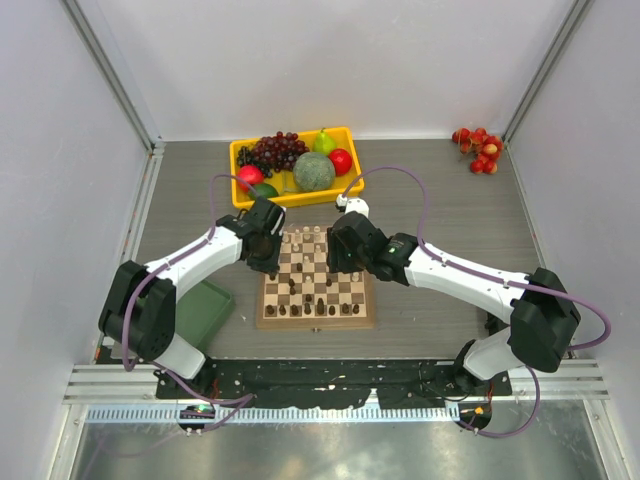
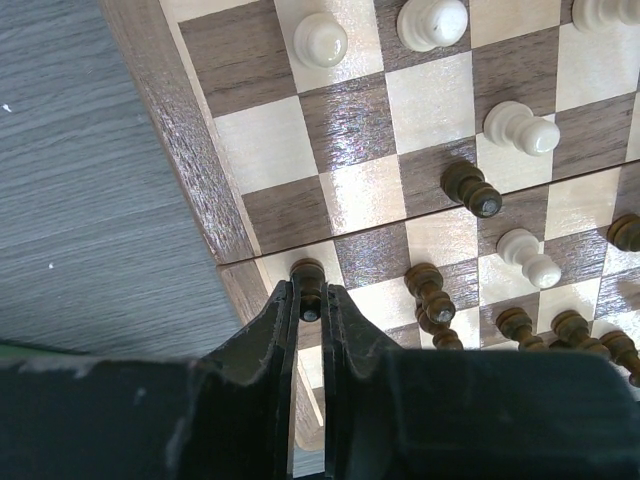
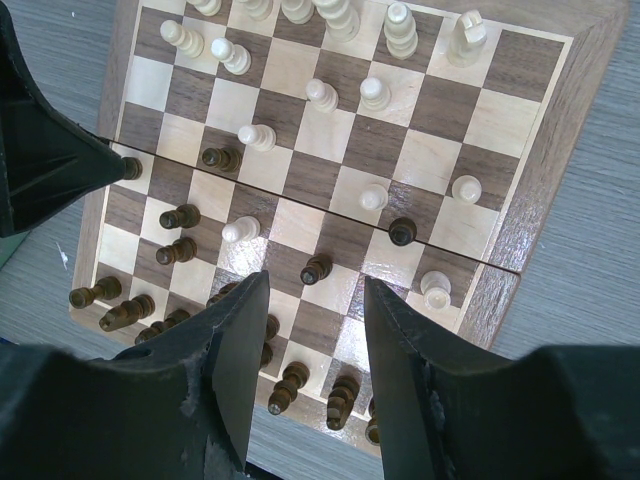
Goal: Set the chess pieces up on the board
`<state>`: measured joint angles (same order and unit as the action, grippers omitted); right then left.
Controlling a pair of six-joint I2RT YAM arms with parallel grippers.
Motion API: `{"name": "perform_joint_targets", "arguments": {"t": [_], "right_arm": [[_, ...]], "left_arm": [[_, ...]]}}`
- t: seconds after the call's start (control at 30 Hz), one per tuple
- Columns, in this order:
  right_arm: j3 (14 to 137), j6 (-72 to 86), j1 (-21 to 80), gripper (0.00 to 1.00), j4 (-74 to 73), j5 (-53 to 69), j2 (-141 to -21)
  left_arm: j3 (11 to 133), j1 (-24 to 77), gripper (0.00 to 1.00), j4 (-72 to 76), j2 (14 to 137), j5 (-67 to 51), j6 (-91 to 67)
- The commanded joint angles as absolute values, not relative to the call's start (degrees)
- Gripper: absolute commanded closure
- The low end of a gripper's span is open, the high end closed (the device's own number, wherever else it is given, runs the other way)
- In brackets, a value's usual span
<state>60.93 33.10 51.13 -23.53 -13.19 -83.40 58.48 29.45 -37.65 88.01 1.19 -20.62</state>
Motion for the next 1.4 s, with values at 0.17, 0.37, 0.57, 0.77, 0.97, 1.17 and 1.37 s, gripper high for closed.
{"name": "perform_joint_targets", "arguments": {"t": [0.17,0.37,0.57,0.77,0.97,1.17,1.37], "right_arm": [[61.44,32.87,50.8,0.51,-21.45,-13.8,-83.32],[61.61,32.96,50.8,0.51,-21.45,-13.36,-83.93],[62.05,32.87,50.8,0.51,-21.36,-13.01,-84.2],[61.79,33.13,50.8,0.51,-21.45,-13.01,-84.02],[61.87,33.4,50.8,0.51,-21.45,-12.83,-84.02],[61.79,33.57,50.8,0.51,-21.45,-12.66,-84.02],[61.61,33.57,50.89,0.51,-21.45,-12.66,-83.76]], "left_arm": [[54.5,29.09,0.91,-36.91,81.92,-3.07,-21.71],[49.93,29.18,0.92,-37.18,77.61,-3.96,-23.11],[47.64,29.18,0.92,-36.57,75.68,-5.1,-23.99],[45.88,29.36,0.94,-35.69,74.8,-6.24,-24.96],[45.62,30.06,0.94,-35.77,74.71,-6.85,-25.4],[45.17,30.5,0.94,-36.12,74.53,-6.59,-25.49],[45.26,30.59,0.92,-37.09,74.53,-5.28,-25.58]]}}
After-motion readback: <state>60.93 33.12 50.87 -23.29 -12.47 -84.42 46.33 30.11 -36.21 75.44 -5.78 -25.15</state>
